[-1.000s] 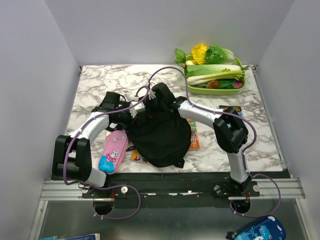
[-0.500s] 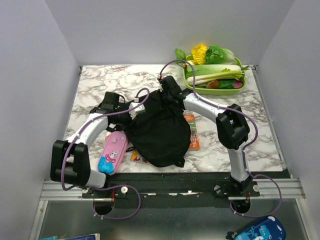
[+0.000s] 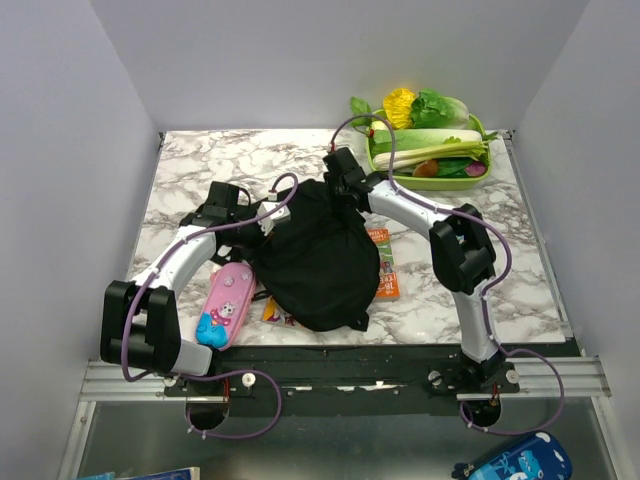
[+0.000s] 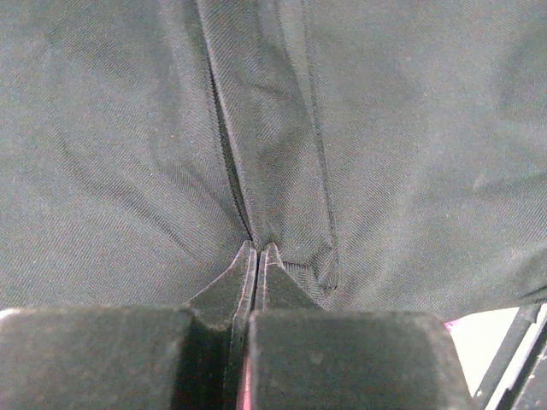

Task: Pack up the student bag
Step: Zip the student bag at the center of the board.

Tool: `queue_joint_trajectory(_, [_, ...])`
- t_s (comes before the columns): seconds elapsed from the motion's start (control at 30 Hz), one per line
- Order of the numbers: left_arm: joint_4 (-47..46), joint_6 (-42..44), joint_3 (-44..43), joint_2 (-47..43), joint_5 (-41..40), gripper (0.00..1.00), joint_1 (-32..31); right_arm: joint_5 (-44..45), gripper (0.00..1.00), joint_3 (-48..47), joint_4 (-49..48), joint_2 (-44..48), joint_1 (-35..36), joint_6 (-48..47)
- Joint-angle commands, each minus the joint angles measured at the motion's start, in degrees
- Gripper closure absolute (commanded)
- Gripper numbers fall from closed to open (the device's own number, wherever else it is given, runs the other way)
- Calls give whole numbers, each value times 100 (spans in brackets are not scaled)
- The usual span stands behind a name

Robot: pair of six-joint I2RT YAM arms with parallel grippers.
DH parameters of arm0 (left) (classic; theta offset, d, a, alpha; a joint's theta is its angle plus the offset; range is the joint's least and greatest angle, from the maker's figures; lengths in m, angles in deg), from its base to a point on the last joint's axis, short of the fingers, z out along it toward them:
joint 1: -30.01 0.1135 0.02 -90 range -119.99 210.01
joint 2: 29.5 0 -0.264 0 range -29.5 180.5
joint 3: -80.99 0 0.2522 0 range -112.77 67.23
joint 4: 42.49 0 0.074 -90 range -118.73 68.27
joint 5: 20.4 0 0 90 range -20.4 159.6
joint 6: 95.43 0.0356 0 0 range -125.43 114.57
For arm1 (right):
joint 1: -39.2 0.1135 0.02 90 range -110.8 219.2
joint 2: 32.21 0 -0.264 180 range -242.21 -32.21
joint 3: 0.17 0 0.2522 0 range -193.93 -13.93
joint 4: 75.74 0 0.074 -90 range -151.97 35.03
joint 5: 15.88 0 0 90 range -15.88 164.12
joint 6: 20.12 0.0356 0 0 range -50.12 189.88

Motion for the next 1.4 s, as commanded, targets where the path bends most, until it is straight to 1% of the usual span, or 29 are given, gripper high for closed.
queue_joint_trajectory(0.0, [-106,-728,-299,19,-481,98,15,367,48,270,-319,414,-289,-57])
queue_joint_trajectory(0.03, [-142,-877,-439,80,-533,97,15,313,40,507,-459,685,-289,-48])
queue_joint_trajectory(0.07, [-177,-1166,-536,203,-656,97,15,252,38,605,-512,827,-289,-39])
queue_joint_trajectory(0.1, [-186,-1343,-624,282,-700,97,24,95,37,719,-539,1028,-280,-39])
queue_joint_trajectory(0.17, [-143,-1650,-887,510,-657,97,33,-64,36,1438,-1038,1757,-150,-179])
queue_joint_trajectory(0.2, [-151,-1748,-941,573,-596,97,33,-283,36,1797,-1301,2021,-70,-423])
queue_joint_trajectory(0.23, [-151,-1819,-993,634,-508,97,33,-320,36,2071,-1739,2250,26,-539])
queue_joint_trajectory(0.27, [-151,-1889,-1072,678,-429,97,33,-259,36,2447,-1839,2600,245,-653])
queue_joint_trajectory(0.3, [-186,-1994,-1116,766,-359,98,33,-119,36,2547,-1866,2682,325,-837])
queue_joint_trajectory(0.37, [-239,-2065,-1196,837,-367,98,33,5,36,2636,-1683,2692,361,-778])
queue_joint_trajectory(0.4, [-257,-2065,-1187,863,-402,98,33,362,36,2610,-1534,2622,353,-656])
queue_joint_trajectory(0.43, [-274,-2091,-1196,881,-550,98,33,444,36,2557,-1237,2534,318,-594])
queue_joint_trajectory(0.47, [-292,-2109,-1179,890,-665,93,33,488,36,2487,-1051,2446,222,-497])
queue_joint_trajectory(0.53, [-344,-2162,-1152,881,-997,88,68,690,36,2276,-569,2130,125,-146])
queue_joint_trajectory(0.6, [-388,-2214,-1143,864,-1131,83,112,822,37,2328,-460,2015,19,91])
queue_joint_trajectory(0.63, [-397,-2258,-1143,863,-1218,78,164,875,37,2372,-460,2023,1,154])
queue_joint_trajectory(0.67, [-371,-2302,-1222,846,-1306,67,174,936,38,2424,-451,2023,-8,215])
queue_joint_trajectory(0.73, [-275,-2329,-1301,820,-1351,57,165,1095,39,2599,-408,2084,-8,400])
queue_joint_trajectory(0.8, [-30,-2347,-1529,767,-1150,52,130,947,42,2776,-434,2225,-8,497])
queue_joint_trajectory(0.83, [41,-2347,-1617,749,-1088,50,86,832,42,3064,-608,2321,-8,471])
queue_joint_trajectory(0.9, [173,-2216,-1750,662,-1000,45,-186,753,43,3320,-793,2638,-8,497])
queue_joint_trajectory(0.93, [183,-2163,-1758,652,-991,44,-300,709,43,3382,-855,2674,-8,506])
queue_joint_trajectory(1.0, [174,-2048,-1723,713,-1008,43,-686,621,48,3418,-830,2656,-8,532])
queue_joint_trajectory(1.03, [165,-2030,-1706,784,-1043,43,-809,525,50,3435,-786,2621,-8,567])
queue_joint_trajectory(1.07, [139,-2030,-1688,871,-1087,43,-906,472,56,3462,-794,2621,-8,602])
queue_joint_trajectory(1.1, [69,-2030,-1697,1090,-1131,43,-1047,401,58,3566,-820,2621,-8,646])
queue_joint_trajectory(1.2, [-19,-1943,-1802,1599,-1359,42,-1127,216,59,3882,-925,2778,-8,778])
queue_joint_trajectory(1.23, [-46,-1812,-1985,2037,-1630,42,-1127,120,56,4084,-1083,2997,-8,778])
queue_joint_trajectory(1.37, [15,-1723,-2180,2340,-1694,43,-1127,146,55,4156,-1058,3350,-8,726])
